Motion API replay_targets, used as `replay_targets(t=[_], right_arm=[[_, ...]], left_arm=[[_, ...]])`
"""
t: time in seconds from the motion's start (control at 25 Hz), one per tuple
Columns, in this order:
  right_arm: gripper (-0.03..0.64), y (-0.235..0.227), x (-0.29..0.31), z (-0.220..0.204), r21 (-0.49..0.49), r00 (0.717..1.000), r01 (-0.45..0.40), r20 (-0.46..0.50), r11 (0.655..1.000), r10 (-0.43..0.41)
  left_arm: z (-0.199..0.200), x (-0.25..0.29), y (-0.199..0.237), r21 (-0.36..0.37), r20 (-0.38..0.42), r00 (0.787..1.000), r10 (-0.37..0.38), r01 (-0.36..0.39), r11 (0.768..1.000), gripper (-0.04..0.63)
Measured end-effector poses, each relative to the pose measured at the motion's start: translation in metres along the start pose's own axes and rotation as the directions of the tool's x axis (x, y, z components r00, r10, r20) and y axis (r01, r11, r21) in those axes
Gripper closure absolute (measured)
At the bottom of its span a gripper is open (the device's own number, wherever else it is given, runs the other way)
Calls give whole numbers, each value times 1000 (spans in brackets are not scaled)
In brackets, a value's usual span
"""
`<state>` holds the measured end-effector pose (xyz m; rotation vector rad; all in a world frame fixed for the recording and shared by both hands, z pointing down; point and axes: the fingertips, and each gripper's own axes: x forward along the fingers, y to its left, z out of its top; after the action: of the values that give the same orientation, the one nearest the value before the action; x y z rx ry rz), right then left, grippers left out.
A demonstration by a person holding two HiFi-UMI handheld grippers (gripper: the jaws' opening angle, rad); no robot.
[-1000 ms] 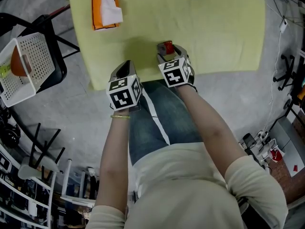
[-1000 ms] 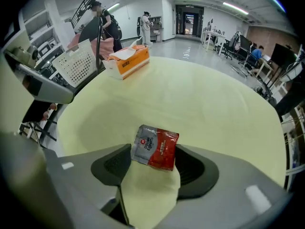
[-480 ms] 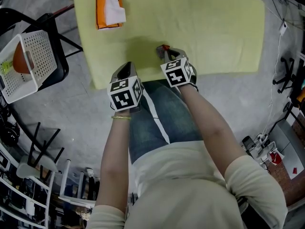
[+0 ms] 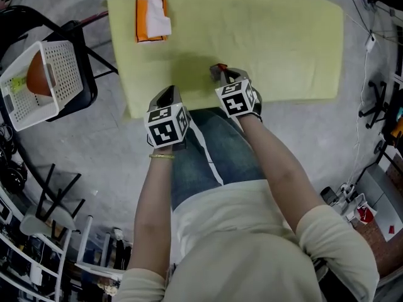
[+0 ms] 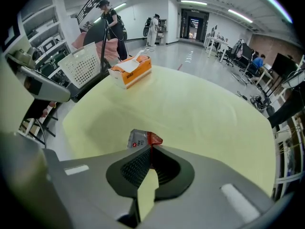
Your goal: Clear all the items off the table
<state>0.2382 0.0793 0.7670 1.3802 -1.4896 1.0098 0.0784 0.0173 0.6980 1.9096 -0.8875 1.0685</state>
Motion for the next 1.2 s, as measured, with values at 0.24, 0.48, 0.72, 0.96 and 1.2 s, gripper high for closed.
replay_targets(t=[0.24,0.48,0.72,0.96,1.2], right_arm=[[611,0,-29,11,-10,999,7,35,1000,-7],[611,6,-55,24,-9,998,3,64,1000,-2],[611,10,-84,40,-24,995,-10,102,1000,13],[611,14,-110,61,-43,990,-28,140,999,34],[611,18,-137,77,-92,984,-28,170,995,44]], left_arm=[[8,-22,-12,-3,30,1000,-6,6,1000,586],[11,-43,-17,-13,41,999,-9,10,1000,586],[18,-68,-21,-26,72,997,-7,9,1000,586],[30,-91,-17,-50,109,994,8,-2,999,586],[37,-115,-13,-83,148,989,26,-14,996,586]])
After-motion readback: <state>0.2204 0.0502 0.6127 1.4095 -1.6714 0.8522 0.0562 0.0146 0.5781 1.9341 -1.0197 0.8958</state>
